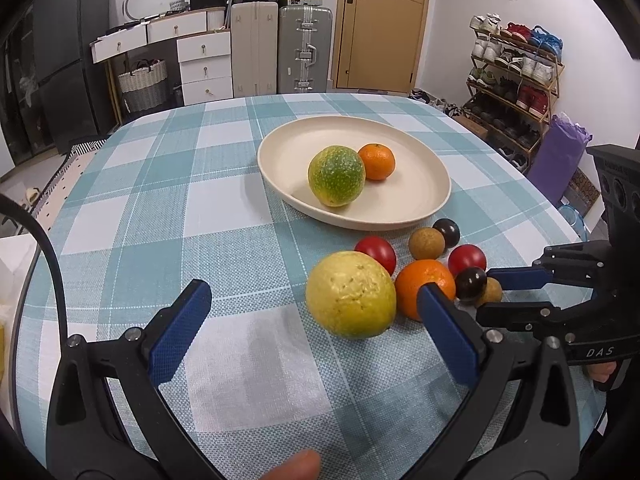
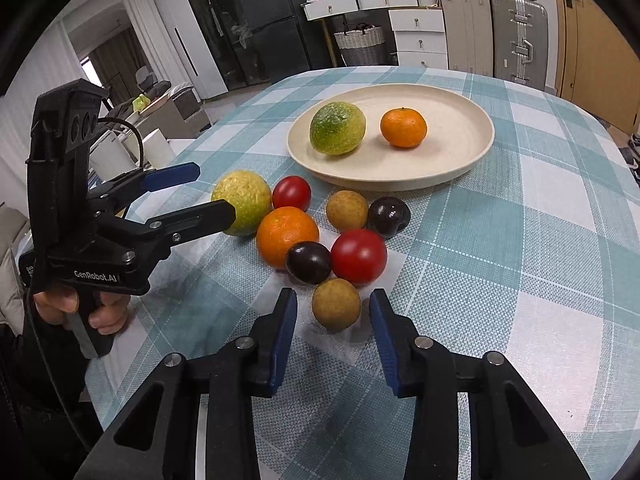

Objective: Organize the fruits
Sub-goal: 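Grasp the yellow lemon with the left gripper while the right gripper grasps the brown kiwi, then carry the yellow lemon and brown kiwi in both grippers onto the cream plate, then open both grippers to release the lemon and kiwi on the plate, then withdraw both grippers and move the left gripper toward the large orange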

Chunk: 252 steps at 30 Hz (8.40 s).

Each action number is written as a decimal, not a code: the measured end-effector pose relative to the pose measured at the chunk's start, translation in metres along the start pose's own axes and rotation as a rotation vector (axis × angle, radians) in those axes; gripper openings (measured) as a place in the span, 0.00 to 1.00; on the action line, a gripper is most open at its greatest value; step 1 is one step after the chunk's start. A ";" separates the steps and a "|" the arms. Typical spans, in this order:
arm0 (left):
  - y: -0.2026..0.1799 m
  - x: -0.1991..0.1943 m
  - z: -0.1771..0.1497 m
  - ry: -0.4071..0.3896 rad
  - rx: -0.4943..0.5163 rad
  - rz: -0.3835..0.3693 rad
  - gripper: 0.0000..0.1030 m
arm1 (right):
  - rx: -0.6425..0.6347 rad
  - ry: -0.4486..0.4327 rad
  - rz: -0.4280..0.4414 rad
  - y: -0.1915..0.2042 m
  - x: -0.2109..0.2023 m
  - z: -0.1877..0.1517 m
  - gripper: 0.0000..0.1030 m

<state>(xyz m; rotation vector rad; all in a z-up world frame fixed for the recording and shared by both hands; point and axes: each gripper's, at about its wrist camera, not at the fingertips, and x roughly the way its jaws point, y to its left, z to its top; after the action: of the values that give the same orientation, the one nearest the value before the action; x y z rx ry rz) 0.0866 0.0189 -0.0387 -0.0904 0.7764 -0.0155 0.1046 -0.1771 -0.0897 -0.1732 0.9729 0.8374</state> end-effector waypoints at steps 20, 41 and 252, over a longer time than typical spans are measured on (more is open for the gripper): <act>0.004 0.004 -0.001 0.018 -0.021 0.006 1.00 | -0.065 -0.056 -0.012 0.002 -0.020 -0.002 0.24; -0.010 0.015 -0.001 0.068 0.011 -0.124 0.46 | 0.035 -0.163 -0.032 -0.017 -0.039 0.006 0.24; -0.043 0.020 0.000 0.080 0.055 -0.209 0.52 | 0.234 -0.085 -0.254 -0.041 -0.003 0.014 1.00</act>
<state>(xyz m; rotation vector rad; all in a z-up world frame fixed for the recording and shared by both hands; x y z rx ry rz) 0.1022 -0.0244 -0.0488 -0.1190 0.8428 -0.2401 0.1420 -0.2003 -0.0880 -0.0574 0.9384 0.4904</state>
